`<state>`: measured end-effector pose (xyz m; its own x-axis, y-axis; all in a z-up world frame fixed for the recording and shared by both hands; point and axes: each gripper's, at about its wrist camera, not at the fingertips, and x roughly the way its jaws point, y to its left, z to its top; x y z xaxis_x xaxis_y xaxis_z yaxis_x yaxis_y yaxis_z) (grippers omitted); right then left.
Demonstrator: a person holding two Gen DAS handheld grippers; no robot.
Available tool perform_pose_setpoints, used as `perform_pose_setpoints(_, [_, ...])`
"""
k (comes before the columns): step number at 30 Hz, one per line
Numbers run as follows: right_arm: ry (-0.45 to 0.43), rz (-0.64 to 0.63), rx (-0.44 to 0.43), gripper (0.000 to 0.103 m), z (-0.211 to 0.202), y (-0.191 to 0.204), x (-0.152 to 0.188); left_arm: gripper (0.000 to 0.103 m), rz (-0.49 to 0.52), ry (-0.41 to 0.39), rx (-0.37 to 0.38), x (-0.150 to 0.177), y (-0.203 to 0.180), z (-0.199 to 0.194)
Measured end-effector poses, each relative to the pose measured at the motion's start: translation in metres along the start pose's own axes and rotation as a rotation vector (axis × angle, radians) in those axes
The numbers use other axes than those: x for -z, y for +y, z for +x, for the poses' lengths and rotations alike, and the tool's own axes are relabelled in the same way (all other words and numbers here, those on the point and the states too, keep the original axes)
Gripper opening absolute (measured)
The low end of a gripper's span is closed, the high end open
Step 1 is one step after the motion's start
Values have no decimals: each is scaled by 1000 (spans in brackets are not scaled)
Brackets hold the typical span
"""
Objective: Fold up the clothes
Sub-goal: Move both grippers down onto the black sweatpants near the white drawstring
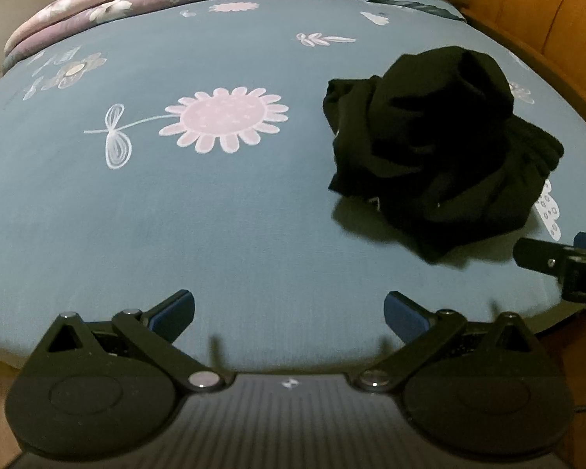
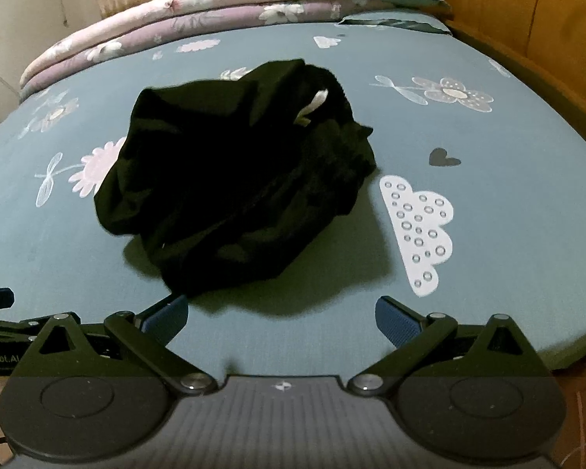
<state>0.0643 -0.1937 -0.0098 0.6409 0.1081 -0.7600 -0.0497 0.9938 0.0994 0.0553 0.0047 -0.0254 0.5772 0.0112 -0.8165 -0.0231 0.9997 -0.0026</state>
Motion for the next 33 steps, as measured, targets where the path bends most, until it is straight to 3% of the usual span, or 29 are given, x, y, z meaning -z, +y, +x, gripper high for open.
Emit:
perform_pose_setpoints(12, [1, 17, 44, 103, 25, -11, -34, 102, 69, -35, 36, -50, -8, 16])
perform_pose_setpoints(27, [67, 51, 79, 103, 67, -26, -96, 102, 157, 0, 131, -131, -32, 56])
perform_pose_setpoints(33, [86, 47, 59, 103, 88, -25, -118, 102, 143, -33, 63, -158, -17, 69])
